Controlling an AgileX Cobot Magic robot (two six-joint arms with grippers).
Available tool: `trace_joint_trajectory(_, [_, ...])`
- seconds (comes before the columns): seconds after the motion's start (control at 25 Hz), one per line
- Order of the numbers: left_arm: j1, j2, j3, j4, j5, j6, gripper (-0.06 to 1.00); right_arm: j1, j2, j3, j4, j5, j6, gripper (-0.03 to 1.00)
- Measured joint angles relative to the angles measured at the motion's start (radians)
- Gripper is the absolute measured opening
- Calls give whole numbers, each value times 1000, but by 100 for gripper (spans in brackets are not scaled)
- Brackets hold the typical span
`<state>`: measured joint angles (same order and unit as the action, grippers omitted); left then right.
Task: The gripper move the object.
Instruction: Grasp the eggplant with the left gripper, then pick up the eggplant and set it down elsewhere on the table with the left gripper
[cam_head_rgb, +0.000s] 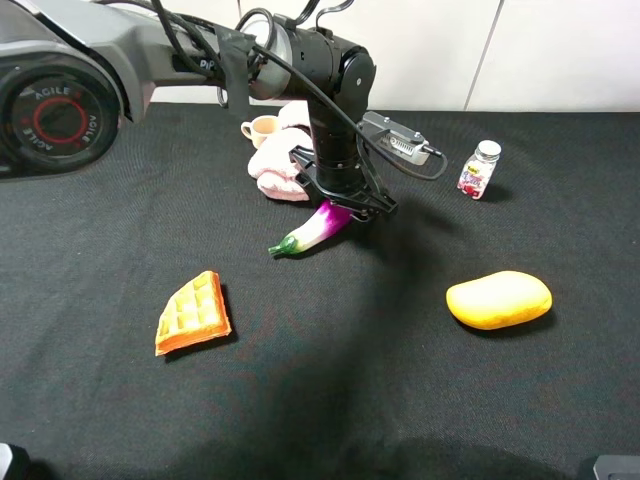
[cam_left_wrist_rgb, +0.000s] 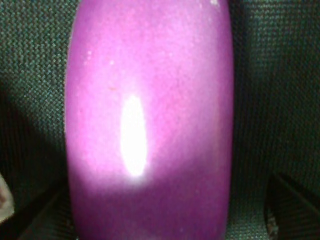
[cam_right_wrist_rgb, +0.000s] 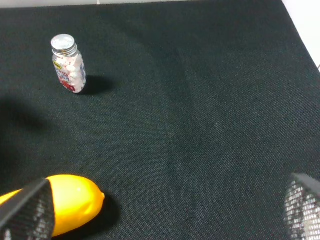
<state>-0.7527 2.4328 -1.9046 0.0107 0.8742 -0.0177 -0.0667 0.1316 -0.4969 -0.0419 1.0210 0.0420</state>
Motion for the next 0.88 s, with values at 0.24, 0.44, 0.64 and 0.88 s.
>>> trace_joint_trajectory(0.24, [0,0,0,0,5,0,63,0,0,0,0,0,0,69])
trace_joint_trajectory(0.44, [0,0,0,0,10,0,55,0,0,0,0,0,0,69])
trace_joint_trajectory(0.64, [0,0,0,0,11,0,55,0,0,0,0,0,0,69])
trace_joint_trajectory(0.88, [0,0,0,0,11,0,55,0,0,0,0,0,0,69])
